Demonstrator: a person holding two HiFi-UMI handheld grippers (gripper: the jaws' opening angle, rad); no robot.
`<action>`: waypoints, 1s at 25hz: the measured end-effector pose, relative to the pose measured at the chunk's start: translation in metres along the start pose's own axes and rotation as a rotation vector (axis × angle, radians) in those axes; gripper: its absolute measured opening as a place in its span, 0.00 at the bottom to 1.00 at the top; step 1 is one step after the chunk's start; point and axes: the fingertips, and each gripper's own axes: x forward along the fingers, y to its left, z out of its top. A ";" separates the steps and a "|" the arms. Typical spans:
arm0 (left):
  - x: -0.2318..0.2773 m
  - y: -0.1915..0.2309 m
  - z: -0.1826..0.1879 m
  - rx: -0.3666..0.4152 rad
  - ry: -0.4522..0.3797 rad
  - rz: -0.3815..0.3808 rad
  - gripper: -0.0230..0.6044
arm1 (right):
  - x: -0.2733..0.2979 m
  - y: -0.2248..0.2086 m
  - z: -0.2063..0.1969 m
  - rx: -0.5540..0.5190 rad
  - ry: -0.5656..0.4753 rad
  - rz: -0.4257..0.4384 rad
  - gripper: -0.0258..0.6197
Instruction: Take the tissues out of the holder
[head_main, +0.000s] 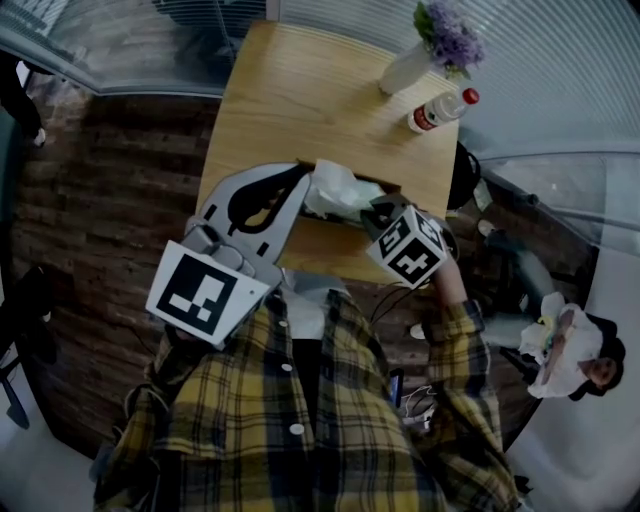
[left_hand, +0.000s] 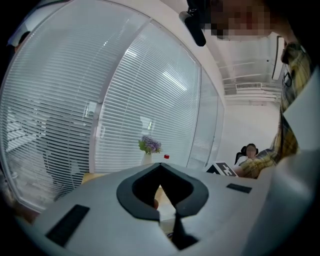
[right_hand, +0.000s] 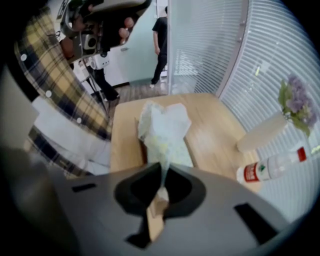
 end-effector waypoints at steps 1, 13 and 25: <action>0.001 -0.001 0.001 0.004 -0.002 -0.002 0.05 | -0.003 0.000 0.000 -0.002 -0.001 -0.003 0.06; 0.008 -0.008 0.012 0.034 -0.014 -0.027 0.05 | -0.045 0.004 0.028 -0.009 -0.116 -0.076 0.06; 0.011 -0.005 0.022 0.070 -0.024 -0.027 0.05 | -0.115 -0.006 0.060 0.099 -0.367 -0.203 0.06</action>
